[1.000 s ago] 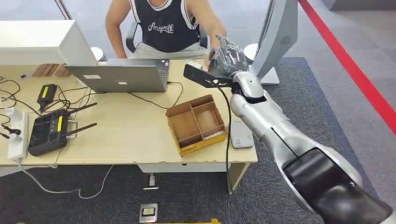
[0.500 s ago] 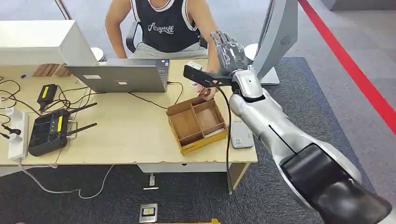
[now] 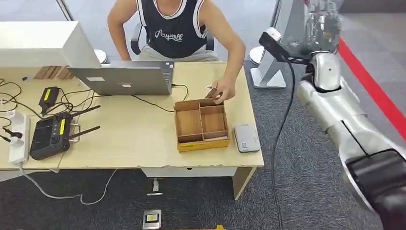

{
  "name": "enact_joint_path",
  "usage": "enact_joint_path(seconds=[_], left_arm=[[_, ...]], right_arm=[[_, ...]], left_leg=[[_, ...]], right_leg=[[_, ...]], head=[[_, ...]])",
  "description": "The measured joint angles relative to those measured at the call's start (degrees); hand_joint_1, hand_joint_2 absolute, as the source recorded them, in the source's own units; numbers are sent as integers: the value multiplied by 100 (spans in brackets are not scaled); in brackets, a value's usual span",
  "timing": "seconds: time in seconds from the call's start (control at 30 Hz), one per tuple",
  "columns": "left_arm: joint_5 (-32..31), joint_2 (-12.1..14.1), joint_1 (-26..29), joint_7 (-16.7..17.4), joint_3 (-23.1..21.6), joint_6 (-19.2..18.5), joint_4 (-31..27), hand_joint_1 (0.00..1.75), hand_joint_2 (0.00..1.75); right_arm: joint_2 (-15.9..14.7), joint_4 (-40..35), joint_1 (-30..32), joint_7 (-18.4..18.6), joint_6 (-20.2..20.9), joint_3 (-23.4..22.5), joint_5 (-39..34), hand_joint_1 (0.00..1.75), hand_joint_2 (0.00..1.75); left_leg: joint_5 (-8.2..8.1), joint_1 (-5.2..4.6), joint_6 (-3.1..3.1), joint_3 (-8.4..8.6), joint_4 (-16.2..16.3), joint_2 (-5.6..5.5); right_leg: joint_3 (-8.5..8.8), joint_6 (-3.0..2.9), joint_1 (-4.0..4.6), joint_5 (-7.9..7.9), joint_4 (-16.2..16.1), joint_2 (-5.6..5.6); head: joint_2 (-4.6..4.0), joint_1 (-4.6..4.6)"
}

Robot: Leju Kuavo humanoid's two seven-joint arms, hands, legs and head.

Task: Pass the card to the sensor for recognition and then transmit it.

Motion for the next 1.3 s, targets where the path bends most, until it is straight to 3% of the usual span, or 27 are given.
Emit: enact_joint_path(seconds=[0.1,0.17,0.23,0.37,0.57,0.83,1.07,1.3], left_arm=[[123,-33,29,7,147,46,2,0,0],[186,-50,16,63,273,74,2,0,0],[160,-83,-2,153,413,98,9,0,0],[94,-142,-55,330,627,103,15,0,0],[63,-227,-99,374,894,103,13,0,0],[70,-297,-146,267,1143,103,4,0,0],[37,-330,-190,51,1302,103,13,0,0],[-68,-321,-201,-223,1499,103,22,0,0]], right_arm=[[-649,-310,656,151,-453,-503,-711,0,175],[-999,-413,1294,57,-671,-984,-1142,0,175],[-1147,-402,1895,-222,-688,-1506,-1291,0,175],[-1230,-167,2672,-429,-682,-2322,-1439,0,175],[-980,545,3373,-682,-688,-3224,-1450,0,175],[-386,1510,3813,-602,-688,-4106,-1359,0,175],[151,2111,4037,-331,-680,-4497,-1359,0,175],[567,2479,4444,-293,-662,-4782,-1623,0,175]], left_leg=[[-5,8,4,2,-1,-7],[-19,11,9,7,-1,-9],[-28,9,9,1,-2,6],[-27,9,8,-3,-5,10],[-26,10,8,-3,-8,11],[-26,10,7,-3,-11,18],[-23,11,4,-2,-13,21],[-24,11,3,-4,-16,20]], right_leg=[[26,3,8,-2,-13,-9],[36,4,10,-4,-16,-9],[33,4,8,-4,-15,5],[19,4,8,-5,-14,9],[16,0,9,-8,-13,9],[13,-1,9,-10,-13,10],[11,0,10,-12,-12,10],[11,-5,10,-16,-10,10]], head=[[0,4],[0,15],[0,15],[0,18],[0,11],[0,13],[0,11],[0,13]])
